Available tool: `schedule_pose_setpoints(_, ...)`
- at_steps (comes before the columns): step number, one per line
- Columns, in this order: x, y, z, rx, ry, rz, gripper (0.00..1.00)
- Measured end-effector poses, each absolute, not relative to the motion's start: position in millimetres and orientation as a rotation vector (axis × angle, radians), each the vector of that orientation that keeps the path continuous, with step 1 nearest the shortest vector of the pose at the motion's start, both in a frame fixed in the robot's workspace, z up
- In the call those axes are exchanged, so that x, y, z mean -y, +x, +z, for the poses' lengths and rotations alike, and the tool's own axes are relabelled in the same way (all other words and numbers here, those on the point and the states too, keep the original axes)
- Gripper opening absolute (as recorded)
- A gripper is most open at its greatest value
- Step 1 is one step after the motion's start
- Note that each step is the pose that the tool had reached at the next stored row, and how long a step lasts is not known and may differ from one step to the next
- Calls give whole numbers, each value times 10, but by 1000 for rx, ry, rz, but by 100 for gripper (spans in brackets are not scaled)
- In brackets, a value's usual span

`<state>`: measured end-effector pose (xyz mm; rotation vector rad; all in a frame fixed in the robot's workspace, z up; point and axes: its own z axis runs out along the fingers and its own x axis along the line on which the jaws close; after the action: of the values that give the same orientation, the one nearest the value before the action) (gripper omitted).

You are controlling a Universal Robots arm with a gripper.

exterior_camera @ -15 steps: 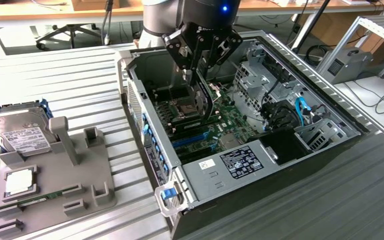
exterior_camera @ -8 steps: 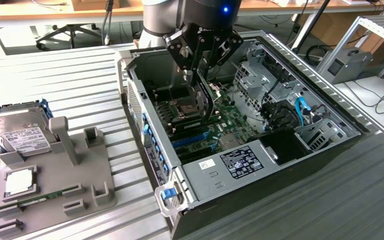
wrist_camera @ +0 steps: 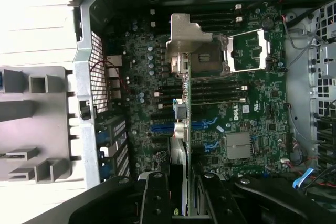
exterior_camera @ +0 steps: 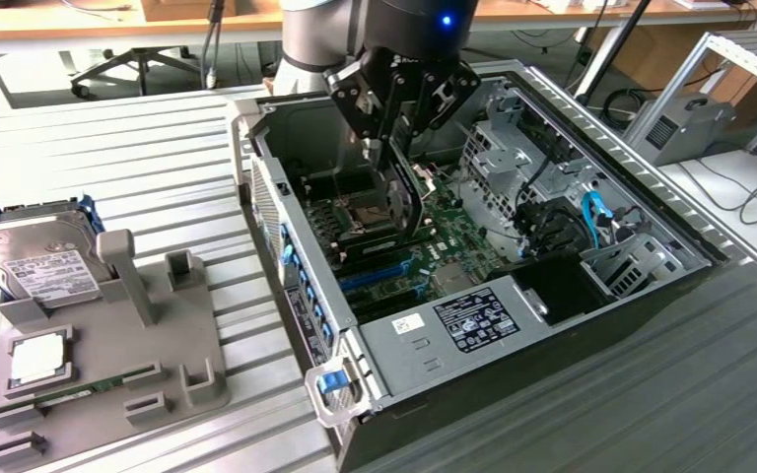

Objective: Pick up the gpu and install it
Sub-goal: 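Pick up the gpu and move the gpu toward the slot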

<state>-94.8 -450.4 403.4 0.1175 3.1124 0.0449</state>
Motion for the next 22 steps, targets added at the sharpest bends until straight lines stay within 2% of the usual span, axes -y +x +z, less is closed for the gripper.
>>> schedule_pose_setpoints(22, 4504, -841, 3979, -3112, 118, 45, 26)
